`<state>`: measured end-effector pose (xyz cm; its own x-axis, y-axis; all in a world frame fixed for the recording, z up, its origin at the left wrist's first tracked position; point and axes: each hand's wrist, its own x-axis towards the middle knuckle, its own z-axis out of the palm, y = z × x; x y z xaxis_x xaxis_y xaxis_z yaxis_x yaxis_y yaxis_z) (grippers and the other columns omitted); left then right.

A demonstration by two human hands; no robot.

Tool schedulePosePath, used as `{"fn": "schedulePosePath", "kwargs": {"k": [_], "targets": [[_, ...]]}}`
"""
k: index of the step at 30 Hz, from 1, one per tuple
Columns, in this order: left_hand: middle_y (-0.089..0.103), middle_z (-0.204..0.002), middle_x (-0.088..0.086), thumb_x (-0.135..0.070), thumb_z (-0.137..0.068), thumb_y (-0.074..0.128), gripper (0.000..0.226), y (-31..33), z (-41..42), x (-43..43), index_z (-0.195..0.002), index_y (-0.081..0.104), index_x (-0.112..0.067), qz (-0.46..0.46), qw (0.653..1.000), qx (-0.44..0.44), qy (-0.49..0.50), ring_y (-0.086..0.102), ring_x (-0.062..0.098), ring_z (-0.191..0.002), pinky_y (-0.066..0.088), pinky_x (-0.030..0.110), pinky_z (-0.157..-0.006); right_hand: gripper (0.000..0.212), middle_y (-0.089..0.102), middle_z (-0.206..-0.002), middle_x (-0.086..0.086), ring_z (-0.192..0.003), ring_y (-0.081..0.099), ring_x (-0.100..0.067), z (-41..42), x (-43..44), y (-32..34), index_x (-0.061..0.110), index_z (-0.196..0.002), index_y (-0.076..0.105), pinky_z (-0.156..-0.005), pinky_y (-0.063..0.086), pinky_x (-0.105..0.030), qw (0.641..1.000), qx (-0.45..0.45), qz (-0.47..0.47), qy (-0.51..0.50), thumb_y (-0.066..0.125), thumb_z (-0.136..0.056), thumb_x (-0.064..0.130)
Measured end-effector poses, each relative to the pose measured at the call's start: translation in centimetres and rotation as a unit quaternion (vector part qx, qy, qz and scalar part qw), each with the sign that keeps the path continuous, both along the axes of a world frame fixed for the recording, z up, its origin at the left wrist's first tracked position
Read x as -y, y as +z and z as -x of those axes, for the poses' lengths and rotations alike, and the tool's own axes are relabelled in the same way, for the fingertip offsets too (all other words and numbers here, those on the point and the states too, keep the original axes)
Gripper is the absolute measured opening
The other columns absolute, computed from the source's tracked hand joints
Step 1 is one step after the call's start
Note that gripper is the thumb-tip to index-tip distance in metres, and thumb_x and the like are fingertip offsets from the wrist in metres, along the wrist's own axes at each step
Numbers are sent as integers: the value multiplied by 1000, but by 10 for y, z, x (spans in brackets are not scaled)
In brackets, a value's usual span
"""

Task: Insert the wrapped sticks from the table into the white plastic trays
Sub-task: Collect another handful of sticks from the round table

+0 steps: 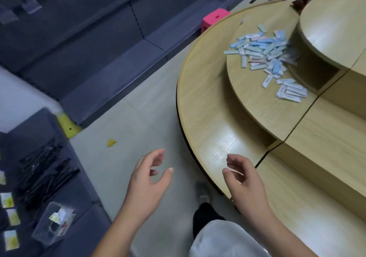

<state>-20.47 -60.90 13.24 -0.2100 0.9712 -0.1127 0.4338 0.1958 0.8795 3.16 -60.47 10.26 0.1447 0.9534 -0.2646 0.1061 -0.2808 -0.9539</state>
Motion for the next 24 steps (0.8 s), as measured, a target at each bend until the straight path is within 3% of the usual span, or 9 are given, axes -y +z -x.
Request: {"fn": "schedulePosePath", "kwargs": {"k": [5,10,15,20,24], "targets": [[57,-114,-26,-12,-87,72,44,-7,26,-94,-121,59,-37,3,998,-15,-55,57,1,-113,51,32,-93,30,63,-118,16,-109,58,4,27,-72,-20,30,-114,59,-89,47,-19,999,16,-3,-36,66,-90,13],[66,-105,-19,-15,-88,72,38,-4,46,-204,-113,61,-42,33,996,0,-82,62,4,-104,52,35,-91,28,63,-115,14,-107,61,-1,50,-163,-21,30,-113,61,-89,49,-22,998,-3,14,-68,67,-91,14],[66,-105,-24,-13,-89,71,40,-2,44,-303,-111,62,-44,48,985,-9,-164,62,3,-105,49,28,-89,29,63,-114,18,-105,61,1,55,-230,-14,39,-110,60,-84,46,-10,992,0,14,-127,67,-90,19],[66,-100,-19,-6,-89,70,42,-13,3,-389,-116,61,-37,65,964,13,-257,63,3,-99,50,28,-88,29,62,-106,26,-102,62,-1,44,-256,-19,45,-105,62,-80,46,-9,974,-9,45,-221,66,-89,21],[64,-107,-24,-16,-89,70,41,-31,-37,-461,-118,59,-43,63,929,-4,-365,60,-1,-104,47,23,-85,34,61,-108,27,-105,60,3,38,-272,-31,50,-103,61,-81,47,-11,944,19,58,-324,68,-87,21]]}}
